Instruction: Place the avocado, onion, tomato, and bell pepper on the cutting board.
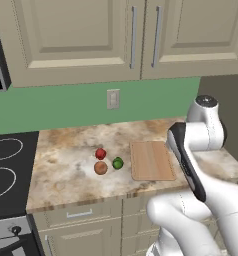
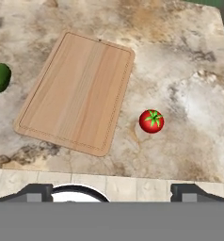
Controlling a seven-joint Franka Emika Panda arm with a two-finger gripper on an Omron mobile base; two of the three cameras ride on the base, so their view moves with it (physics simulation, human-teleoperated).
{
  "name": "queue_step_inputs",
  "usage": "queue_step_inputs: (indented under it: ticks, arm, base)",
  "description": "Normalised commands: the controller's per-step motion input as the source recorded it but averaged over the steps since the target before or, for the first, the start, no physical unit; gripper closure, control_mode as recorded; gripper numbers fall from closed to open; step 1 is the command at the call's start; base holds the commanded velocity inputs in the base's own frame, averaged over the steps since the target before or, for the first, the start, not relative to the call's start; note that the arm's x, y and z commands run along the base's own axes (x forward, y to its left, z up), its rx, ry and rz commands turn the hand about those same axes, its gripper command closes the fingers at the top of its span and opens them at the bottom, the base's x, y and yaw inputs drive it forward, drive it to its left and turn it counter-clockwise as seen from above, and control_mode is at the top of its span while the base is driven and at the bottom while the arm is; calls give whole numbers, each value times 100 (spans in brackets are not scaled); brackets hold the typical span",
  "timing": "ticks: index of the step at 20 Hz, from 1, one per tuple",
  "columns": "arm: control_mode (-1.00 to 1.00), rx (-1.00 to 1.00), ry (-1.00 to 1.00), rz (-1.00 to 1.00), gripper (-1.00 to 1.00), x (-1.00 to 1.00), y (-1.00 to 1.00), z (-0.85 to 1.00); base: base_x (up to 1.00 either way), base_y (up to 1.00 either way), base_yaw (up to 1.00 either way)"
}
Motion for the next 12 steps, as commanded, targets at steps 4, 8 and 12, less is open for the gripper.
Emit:
queue_step_inputs:
  ticks: [4,8,12]
  arm:
    - [-100,0,6,0,-100,33,-20,0]
    - [-100,2,2,0,-100,25,-22,0]
    - [-100,2,1,0,-100,13,-21,-7]
  base:
    - [0,0,0]
    - [0,0,0]
    - [0,0,0]
